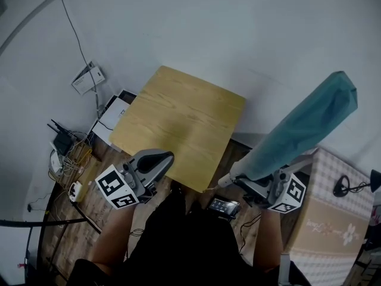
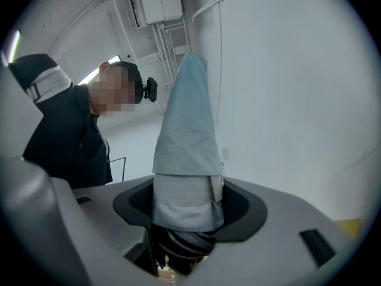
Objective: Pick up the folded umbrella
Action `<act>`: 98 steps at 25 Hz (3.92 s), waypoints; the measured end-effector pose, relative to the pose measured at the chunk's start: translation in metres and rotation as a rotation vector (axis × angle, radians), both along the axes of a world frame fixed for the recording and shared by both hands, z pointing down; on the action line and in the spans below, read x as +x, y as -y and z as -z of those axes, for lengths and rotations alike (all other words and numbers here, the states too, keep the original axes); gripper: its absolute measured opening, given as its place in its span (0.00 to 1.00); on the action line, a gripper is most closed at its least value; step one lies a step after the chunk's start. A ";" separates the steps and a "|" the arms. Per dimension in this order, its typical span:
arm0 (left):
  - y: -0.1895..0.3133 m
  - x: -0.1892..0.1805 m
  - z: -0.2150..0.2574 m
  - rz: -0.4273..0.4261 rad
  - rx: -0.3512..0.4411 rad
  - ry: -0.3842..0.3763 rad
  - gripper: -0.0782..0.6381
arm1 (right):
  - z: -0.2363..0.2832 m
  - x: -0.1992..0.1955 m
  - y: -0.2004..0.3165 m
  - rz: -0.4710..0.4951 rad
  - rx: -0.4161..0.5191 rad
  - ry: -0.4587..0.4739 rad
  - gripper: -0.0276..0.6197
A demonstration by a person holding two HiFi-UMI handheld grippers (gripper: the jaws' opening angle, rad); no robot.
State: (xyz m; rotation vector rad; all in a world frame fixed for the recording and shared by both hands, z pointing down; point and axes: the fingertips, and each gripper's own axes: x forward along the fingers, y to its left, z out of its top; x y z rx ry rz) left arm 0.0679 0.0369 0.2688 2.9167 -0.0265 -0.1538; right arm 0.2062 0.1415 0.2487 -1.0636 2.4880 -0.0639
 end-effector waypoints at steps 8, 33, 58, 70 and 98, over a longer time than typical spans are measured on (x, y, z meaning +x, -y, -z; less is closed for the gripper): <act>0.007 -0.002 -0.011 0.031 -0.008 0.014 0.12 | -0.008 -0.001 0.009 0.027 -0.018 -0.003 0.47; 0.182 0.027 -0.045 0.011 -0.066 0.012 0.12 | -0.009 0.028 0.181 -0.020 -0.116 -0.020 0.47; 0.309 0.011 -0.133 0.034 -0.209 0.011 0.12 | -0.143 0.005 0.364 -0.099 -0.491 -0.499 0.47; 0.319 -0.004 -0.171 0.069 -0.289 0.030 0.12 | -0.236 -0.013 0.406 -0.061 -0.717 -0.681 0.47; 0.308 -0.043 -0.213 0.139 -0.378 0.064 0.12 | -0.402 -0.030 0.398 0.048 -1.076 -0.891 0.47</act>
